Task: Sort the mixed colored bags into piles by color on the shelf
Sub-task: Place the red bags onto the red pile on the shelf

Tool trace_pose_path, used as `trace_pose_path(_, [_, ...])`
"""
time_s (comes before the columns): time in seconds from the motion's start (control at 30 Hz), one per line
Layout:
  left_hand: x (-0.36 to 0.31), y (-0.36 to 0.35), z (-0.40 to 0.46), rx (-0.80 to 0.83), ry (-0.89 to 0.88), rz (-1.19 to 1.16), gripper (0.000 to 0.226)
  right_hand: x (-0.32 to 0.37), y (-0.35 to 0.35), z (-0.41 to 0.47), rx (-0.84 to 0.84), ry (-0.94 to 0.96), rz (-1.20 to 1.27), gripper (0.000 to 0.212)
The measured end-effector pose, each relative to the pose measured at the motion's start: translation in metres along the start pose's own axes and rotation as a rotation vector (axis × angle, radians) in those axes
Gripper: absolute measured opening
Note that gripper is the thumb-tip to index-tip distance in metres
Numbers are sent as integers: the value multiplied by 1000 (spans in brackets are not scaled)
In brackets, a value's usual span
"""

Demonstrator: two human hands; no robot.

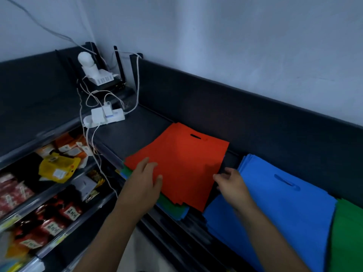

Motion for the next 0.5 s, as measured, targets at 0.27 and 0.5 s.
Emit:
trace_pose_path(0.27, [29, -29, 88, 262, -72, 104, 58, 2, -18, 24, -201, -122, 133, 7])
trace_pose_path(0.5, [26, -10, 121, 159, -113, -77, 50, 7, -6, 24, -411, -176, -64, 15])
Point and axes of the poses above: each hand's wrist, its own z-axis towards the middle knuckle, its own y-axis out of the back of the hand, x = y × z, the point moved 7 cm from there along z, towards the middle knuckle, and after that the axes turned 3 degrees about y, right-handed, at the moved point
